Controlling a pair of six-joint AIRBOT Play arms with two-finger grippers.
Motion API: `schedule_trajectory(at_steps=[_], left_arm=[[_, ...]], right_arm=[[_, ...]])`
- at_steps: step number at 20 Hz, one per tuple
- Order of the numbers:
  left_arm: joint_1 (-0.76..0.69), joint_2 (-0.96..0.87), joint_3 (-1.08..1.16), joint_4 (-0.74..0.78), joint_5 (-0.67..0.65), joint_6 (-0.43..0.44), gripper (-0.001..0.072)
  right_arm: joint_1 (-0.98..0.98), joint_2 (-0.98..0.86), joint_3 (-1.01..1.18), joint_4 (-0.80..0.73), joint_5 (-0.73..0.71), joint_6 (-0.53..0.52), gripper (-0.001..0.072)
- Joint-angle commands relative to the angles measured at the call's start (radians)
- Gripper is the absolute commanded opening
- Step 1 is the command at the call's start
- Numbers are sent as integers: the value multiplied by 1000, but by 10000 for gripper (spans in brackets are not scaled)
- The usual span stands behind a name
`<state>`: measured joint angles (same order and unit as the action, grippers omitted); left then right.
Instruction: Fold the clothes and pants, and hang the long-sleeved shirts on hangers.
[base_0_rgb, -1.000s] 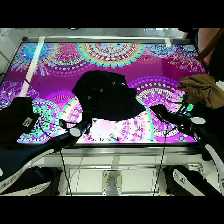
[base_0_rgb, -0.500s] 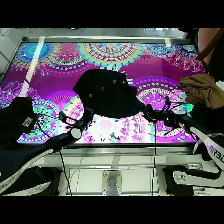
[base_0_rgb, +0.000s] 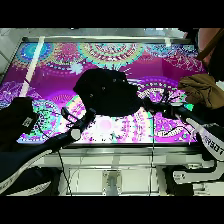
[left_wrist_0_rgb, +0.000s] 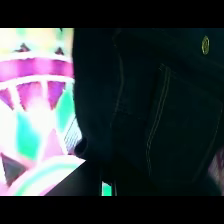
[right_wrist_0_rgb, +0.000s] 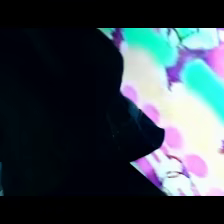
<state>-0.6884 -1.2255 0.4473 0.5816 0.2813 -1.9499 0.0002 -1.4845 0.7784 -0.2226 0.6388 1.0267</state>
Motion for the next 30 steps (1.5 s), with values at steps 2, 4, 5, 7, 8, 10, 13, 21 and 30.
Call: schedule_trajectory(at_steps=[2, 4, 5, 7, 8, 10, 13, 21, 30], left_arm=[[141, 180, 22, 328, -402, 212, 27], [249, 334, 82, 524, -681, 211, 27], [295, 418, 134, 637, -832, 211, 27], [362, 568, 274, 831, -1100, 210, 27], [381, 629, 362, 912, -1209, 211, 27], [386, 692, 549, 1003, -1346, 212, 27], [369, 661, 818, 992, -1452, 247, 27], [285, 303, 1060, 1103, -1528, 316, 29], [417, -291, 1060, 1251, -1195, 311, 30]], right_arm=[[-1, 96, 145, -144, 251, -3, 11], [0, 207, 222, -203, 422, 0, 10], [0, 274, 259, -208, 497, 5, 11], [0, 404, 333, -208, 587, 63, 10], [1, 462, 371, -208, 613, 109, 10], [22, 557, 456, -211, 626, 195, 10], [116, 602, 623, -213, 626, 298, 10], [191, 448, 858, -494, 597, 398, 8], [191, -119, 859, -645, 345, 339, 8]])
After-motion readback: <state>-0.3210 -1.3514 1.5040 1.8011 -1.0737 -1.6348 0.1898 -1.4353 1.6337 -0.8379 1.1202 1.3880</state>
